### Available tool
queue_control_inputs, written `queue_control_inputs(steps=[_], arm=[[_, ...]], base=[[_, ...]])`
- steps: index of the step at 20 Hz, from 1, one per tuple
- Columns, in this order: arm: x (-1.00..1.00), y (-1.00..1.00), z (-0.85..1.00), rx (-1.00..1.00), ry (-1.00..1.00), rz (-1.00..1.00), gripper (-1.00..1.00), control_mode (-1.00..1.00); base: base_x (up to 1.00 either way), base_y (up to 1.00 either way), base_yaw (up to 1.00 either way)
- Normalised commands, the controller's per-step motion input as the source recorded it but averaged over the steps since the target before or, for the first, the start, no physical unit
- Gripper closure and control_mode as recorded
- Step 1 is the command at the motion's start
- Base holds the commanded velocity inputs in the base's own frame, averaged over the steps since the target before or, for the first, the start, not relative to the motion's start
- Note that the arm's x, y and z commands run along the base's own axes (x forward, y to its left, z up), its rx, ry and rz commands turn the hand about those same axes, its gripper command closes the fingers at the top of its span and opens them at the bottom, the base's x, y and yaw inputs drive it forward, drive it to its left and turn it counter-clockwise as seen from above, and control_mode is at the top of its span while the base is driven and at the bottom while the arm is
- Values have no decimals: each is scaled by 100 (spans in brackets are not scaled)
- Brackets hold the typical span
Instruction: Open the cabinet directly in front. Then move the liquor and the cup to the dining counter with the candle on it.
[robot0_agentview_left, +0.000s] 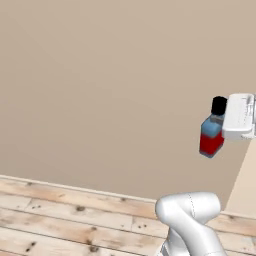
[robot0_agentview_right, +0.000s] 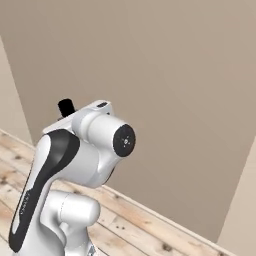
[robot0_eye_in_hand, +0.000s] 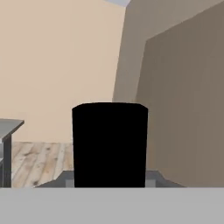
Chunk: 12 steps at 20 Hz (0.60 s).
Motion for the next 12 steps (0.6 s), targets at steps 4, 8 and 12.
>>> queue_control_inputs(steps=[4,8,12], arm=[[0,0,0,0,0,0,100,100],[0,0,0,0,0,0,100,100],[0,0,0,0,0,0,100,100]], base=[[4,32,32],[0,53,28],[0,61,38]])
